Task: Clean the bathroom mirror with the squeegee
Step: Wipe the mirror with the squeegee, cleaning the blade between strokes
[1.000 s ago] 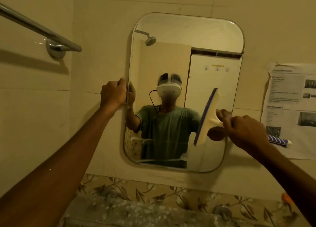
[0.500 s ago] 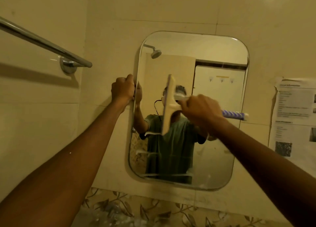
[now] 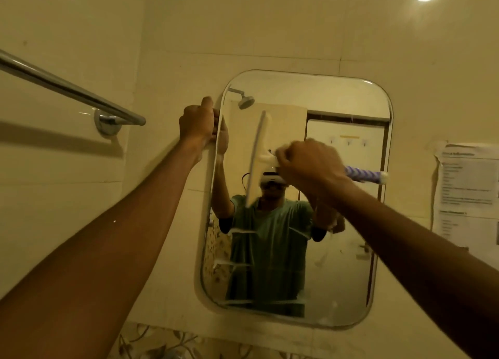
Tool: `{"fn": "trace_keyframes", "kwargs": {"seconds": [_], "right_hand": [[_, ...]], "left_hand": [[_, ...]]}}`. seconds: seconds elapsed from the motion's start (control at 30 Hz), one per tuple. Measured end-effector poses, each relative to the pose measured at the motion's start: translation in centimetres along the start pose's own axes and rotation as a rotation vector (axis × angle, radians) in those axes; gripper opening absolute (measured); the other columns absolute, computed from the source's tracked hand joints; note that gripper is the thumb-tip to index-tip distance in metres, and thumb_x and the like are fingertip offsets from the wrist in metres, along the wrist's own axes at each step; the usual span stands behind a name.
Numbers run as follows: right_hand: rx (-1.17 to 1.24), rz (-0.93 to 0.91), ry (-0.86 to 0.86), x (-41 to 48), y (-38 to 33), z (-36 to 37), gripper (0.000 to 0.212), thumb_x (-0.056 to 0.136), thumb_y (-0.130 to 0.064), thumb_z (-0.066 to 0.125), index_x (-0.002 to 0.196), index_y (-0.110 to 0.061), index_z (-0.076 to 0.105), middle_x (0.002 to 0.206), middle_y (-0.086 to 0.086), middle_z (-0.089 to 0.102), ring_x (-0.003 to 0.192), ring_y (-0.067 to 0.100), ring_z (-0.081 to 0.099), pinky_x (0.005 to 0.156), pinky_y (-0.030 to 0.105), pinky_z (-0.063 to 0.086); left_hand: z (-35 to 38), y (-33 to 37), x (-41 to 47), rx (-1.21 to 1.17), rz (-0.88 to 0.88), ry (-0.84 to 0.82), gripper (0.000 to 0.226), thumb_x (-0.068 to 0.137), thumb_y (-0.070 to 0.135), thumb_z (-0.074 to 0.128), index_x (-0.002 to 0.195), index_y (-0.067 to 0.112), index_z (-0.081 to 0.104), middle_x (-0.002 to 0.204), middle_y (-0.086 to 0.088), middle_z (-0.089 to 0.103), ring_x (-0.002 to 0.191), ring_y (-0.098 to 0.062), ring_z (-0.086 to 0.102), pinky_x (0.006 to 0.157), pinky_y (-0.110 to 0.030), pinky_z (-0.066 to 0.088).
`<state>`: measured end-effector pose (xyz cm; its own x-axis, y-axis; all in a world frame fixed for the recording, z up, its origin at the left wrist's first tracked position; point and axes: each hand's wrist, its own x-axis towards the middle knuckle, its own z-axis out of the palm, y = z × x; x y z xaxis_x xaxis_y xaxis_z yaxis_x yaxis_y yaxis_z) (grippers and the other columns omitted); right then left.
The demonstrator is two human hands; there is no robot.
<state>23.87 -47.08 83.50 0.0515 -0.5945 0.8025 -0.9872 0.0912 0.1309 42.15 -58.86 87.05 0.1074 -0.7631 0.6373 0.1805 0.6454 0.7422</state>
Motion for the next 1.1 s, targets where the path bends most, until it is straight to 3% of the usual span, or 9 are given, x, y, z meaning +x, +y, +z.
{"fn": "trace_keyframes", "kwargs": {"seconds": [0.17,0.3,0.43,0.5,0.57,0.77,0.87,0.97,1.1], "right_hand": [[-0.048,-0.019,0.064,4.4,-3.3,0.3,0.043,0.097,-0.044,0.032,0.077,-0.016,0.058,0.067,0.002,0.056,0.056,0.016,0.049,0.053,0.026,0.035],[-0.250,-0.114,-0.071,1.0,3.0,-2.3,0.025,0.098,-0.040,0.042,0.087,-0.019,0.050,0.070,-0.004,0.044,0.059,0.011,0.045,0.052,0.026,0.037],[-0.361,0.077,-0.099,-3.4,8.4,-4.8,0.027,0.098,-0.040,0.045,0.097,-0.015,0.055,0.066,-0.007,0.036,0.063,0.014,0.049,0.054,0.027,0.042],[-0.313,0.167,-0.103,-4.1,8.2,-5.6,0.028,0.099,-0.038,0.042,0.083,-0.017,0.052,0.063,-0.003,0.040,0.065,0.020,0.052,0.060,0.035,0.048],[-0.262,0.130,-0.067,-3.4,6.7,-5.8,0.032,0.098,-0.038,0.042,0.071,-0.022,0.043,0.063,-0.002,0.043,0.059,0.016,0.048,0.056,0.032,0.047],[-0.097,-0.025,0.033,5.5,-1.5,-2.8,0.042,0.101,-0.041,0.030,0.073,-0.019,0.053,0.061,-0.002,0.048,0.052,0.011,0.043,0.050,0.024,0.033],[-0.078,-0.065,0.109,8.3,-4.8,-2.0,0.043,0.100,-0.039,0.031,0.078,-0.014,0.060,0.066,0.003,0.057,0.057,0.017,0.053,0.057,0.027,0.044],[-0.268,-0.161,0.098,8.1,-3.5,-2.9,0.030,0.101,-0.036,0.038,0.085,-0.015,0.053,0.070,0.000,0.052,0.058,0.014,0.049,0.055,0.027,0.041],[-0.267,-0.090,0.040,6.1,2.1,-5.6,0.023,0.100,-0.035,0.042,0.085,-0.018,0.039,0.068,-0.002,0.039,0.064,0.018,0.050,0.059,0.032,0.048]], "left_hand": [[0.3,-0.1,0.9,0.020,-0.020,-0.040,0.045,0.093,0.038,0.035,0.080,0.008,0.067,0.074,-0.009,0.069,0.067,-0.025,0.065,0.067,-0.035,0.055],[0.7,-0.4,1.4,0.103,0.009,0.008,0.049,0.093,0.038,0.033,0.095,0.003,0.067,0.095,-0.014,0.070,0.085,-0.030,0.066,0.081,-0.042,0.056],[1.2,-0.5,1.7,0.205,0.044,0.067,0.045,0.095,0.034,0.032,0.099,0.001,0.063,0.108,-0.018,0.065,0.100,-0.035,0.060,0.091,-0.047,0.051],[1.4,-0.4,1.8,0.229,0.060,0.091,0.043,0.096,0.031,0.032,0.099,0.001,0.062,0.108,-0.019,0.065,0.101,-0.035,0.060,0.090,-0.045,0.050],[1.4,-0.4,1.9,0.241,0.084,0.115,0.043,0.097,0.030,0.033,0.097,0.000,0.062,0.108,-0.021,0.064,0.101,-0.035,0.059,0.089,-0.045,0.050],[1.3,-0.5,1.6,0.218,0.090,0.147,0.041,0.094,0.032,0.033,0.086,0.003,0.061,0.104,-0.019,0.064,0.099,-0.035,0.059,0.088,-0.047,0.051],[1.2,-0.6,1.8,0.173,0.053,0.132,0.048,0.090,0.037,0.032,0.091,0.002,0.064,0.101,-0.019,0.065,0.090,-0.034,0.063,0.084,-0.048,0.054],[1.0,-0.9,1.8,0.144,0.043,0.118,0.051,0.087,0.040,0.030,0.091,0.003,0.064,0.099,-0.019,0.066,0.092,-0.035,0.063,0.086,-0.049,0.054],[1.3,-0.7,1.4,0.180,0.108,0.160,0.042,0.097,0.026,0.032,0.062,0.010,0.050,0.073,-0.009,0.056,0.085,-0.029,0.055,0.079,-0.040,0.047]]}}
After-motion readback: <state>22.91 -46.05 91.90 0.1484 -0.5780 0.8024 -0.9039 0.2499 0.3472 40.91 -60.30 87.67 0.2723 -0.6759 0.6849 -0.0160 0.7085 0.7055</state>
